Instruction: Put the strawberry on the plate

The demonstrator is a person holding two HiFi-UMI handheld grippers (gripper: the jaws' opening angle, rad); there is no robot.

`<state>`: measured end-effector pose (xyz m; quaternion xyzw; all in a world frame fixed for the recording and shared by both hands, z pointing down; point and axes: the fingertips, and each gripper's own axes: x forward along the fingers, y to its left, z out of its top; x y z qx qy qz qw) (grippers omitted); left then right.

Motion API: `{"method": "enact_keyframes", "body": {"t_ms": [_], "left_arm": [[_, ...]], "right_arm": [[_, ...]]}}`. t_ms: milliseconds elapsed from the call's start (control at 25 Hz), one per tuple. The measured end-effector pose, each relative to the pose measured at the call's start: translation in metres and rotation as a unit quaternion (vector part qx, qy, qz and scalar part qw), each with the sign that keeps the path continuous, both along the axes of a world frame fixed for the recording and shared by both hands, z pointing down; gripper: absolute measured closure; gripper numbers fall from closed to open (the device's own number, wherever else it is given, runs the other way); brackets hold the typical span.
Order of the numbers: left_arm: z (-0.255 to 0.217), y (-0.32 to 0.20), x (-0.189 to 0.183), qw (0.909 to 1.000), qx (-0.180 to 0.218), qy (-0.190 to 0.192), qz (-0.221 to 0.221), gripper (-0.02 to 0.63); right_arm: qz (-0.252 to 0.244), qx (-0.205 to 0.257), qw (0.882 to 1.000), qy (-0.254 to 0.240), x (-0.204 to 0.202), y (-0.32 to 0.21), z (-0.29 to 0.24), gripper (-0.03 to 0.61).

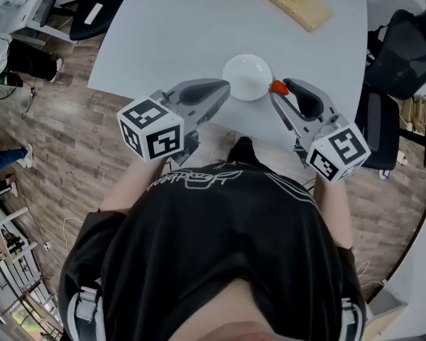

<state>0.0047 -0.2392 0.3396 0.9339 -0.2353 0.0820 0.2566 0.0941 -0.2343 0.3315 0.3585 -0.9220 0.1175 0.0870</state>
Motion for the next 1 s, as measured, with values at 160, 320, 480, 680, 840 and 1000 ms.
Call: {"method": "enact_keyframes", "body": {"t_ms": [160,320,480,680,840,1000], "left_arm": [[0.012,-0.013,0.004,0.9999,-0.015,-0.003,-0.006,0.607],[0.022,-0.024,0.008,0.9997,-0.024,-0.005,-0.008,0.607],[0.032,-0.033,0.008,0.9992,-0.037,-0.007,-0.010,0.607],[0.048,-0.041,0.006,0.9985,-0.053,-0.010,-0.011,0.607],[0.062,-0.046,0.004,0.9976,-0.066,-0.013,-0.016,0.607],[0.072,-0.050,0.000,0.9967,-0.077,-0.016,-0.021,0.607]], "right_arm": [[-0.005,-0.014,1.000,-0.002,0.004,-0.017,0.012,0.442],[-0.013,-0.023,1.000,0.002,0.005,-0.031,0.022,0.442],[-0.016,-0.025,0.999,0.028,0.002,-0.042,0.035,0.442],[-0.020,-0.033,0.997,0.060,-0.004,-0.054,0.058,0.442],[-0.023,-0.046,0.995,0.084,-0.006,-0.064,0.081,0.442],[-0.034,-0.057,0.992,0.106,-0.014,-0.075,0.101,0.442]]}}
